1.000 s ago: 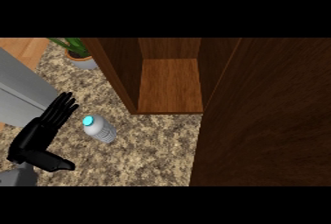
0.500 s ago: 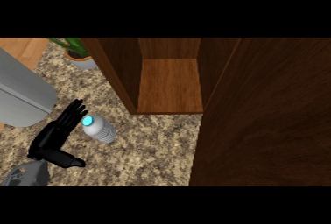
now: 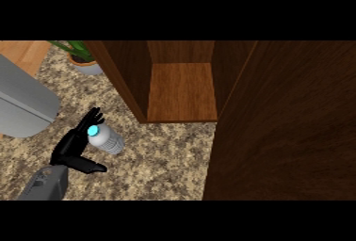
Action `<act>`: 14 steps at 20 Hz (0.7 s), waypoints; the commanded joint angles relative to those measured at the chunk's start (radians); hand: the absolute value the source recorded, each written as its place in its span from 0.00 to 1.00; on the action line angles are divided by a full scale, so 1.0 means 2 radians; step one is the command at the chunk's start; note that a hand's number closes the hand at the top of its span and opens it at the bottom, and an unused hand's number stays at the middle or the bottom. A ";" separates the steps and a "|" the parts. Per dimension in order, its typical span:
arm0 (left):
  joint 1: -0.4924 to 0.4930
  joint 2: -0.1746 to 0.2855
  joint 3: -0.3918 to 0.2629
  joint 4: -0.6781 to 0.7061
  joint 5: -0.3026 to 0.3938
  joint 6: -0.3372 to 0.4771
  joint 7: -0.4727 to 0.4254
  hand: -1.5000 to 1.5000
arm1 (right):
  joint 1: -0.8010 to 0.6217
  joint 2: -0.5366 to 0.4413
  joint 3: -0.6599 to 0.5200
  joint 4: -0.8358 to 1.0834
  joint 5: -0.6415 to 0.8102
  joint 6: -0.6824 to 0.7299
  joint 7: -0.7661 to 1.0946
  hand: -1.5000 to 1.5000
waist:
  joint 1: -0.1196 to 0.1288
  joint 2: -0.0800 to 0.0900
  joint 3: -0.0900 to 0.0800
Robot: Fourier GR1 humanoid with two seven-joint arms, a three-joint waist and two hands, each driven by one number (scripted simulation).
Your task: Pick up the bottled water, place it into the cabinet and close the cabinet
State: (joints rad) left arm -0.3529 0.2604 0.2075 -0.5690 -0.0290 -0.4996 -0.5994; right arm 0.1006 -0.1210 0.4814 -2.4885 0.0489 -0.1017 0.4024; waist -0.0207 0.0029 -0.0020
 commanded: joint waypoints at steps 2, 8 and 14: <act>-0.026 0.010 0.003 0.079 -0.017 -0.008 -0.084 0.00 | -0.001 -0.023 -0.024 -0.066 0.008 0.005 0.039 0.00 | -0.002 0.001 0.000; -0.046 -0.024 0.010 0.126 -0.016 0.031 -0.113 0.00 | 0.057 -0.032 0.015 -0.081 0.024 0.000 0.004 0.00 | -0.009 0.000 0.000; -0.076 -0.015 0.017 0.152 -0.011 0.011 -0.140 0.00 | 0.032 -0.028 0.002 -0.034 0.017 -0.003 -0.026 0.00 | -0.005 0.002 0.000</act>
State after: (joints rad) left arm -0.4735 0.2415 0.2354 -0.2999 -0.0557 -0.4117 -0.7964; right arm 0.1503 -0.1609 0.4893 -2.4886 0.0454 -0.1133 0.3395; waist -0.0316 0.0059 -0.0031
